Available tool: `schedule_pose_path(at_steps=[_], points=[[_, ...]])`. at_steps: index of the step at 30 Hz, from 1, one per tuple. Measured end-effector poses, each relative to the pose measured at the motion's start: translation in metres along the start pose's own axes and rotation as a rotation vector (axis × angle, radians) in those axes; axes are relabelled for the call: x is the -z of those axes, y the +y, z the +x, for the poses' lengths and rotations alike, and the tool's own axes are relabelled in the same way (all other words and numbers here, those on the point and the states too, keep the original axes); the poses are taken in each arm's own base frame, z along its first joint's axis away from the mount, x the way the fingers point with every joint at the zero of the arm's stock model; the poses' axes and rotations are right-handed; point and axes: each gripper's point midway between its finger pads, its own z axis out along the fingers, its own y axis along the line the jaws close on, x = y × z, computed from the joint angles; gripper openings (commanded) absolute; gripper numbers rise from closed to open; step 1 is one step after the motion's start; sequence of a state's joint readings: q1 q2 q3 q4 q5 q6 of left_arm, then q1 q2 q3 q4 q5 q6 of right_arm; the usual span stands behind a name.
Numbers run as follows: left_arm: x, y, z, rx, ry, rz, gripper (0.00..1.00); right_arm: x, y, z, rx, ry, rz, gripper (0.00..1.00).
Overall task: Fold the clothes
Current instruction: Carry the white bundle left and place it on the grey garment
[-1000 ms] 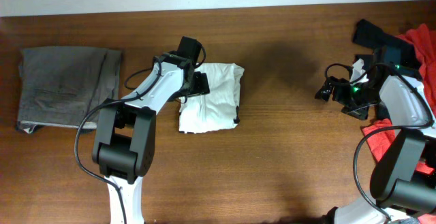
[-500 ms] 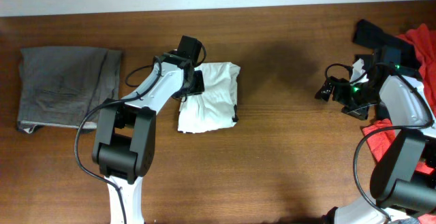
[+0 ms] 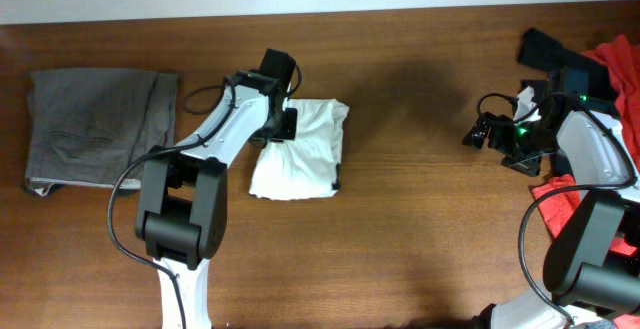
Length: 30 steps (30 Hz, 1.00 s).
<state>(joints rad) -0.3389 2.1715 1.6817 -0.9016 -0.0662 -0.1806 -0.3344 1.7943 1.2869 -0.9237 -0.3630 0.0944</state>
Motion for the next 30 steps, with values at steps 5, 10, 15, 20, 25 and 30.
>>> schedule_pose_path(at_steps=[5, 10, 15, 20, 25, 30], points=[[0.031, 0.014, -0.019, -0.102, -0.043, -0.070, 0.00, 0.000, 0.000, 0.000, 0.000, 0.000, 0.000, 0.99], [0.075, 0.035, -0.037, -0.136, -0.134, -0.106, 0.00, 0.000, 0.000, 0.000, -0.001, 0.000, 0.000, 0.99], [0.121, 0.075, -0.044, -0.102, -0.214, -0.139, 0.00, 0.000, 0.000, 0.000, -0.001, 0.000, 0.000, 0.99], [0.145, 0.126, -0.042, -0.048, -0.248, -0.187, 0.00, 0.000, 0.000, 0.000, 0.000, 0.000, 0.000, 0.99], [0.150, 0.167, -0.036, -0.026, -0.241, -0.226, 0.00, 0.000, 0.000, 0.000, 0.000, 0.000, 0.000, 0.99], [0.152, 0.210, -0.029, 0.011, -0.233, -0.264, 0.00, 0.000, 0.000, 0.000, 0.000, 0.000, 0.000, 0.99]])
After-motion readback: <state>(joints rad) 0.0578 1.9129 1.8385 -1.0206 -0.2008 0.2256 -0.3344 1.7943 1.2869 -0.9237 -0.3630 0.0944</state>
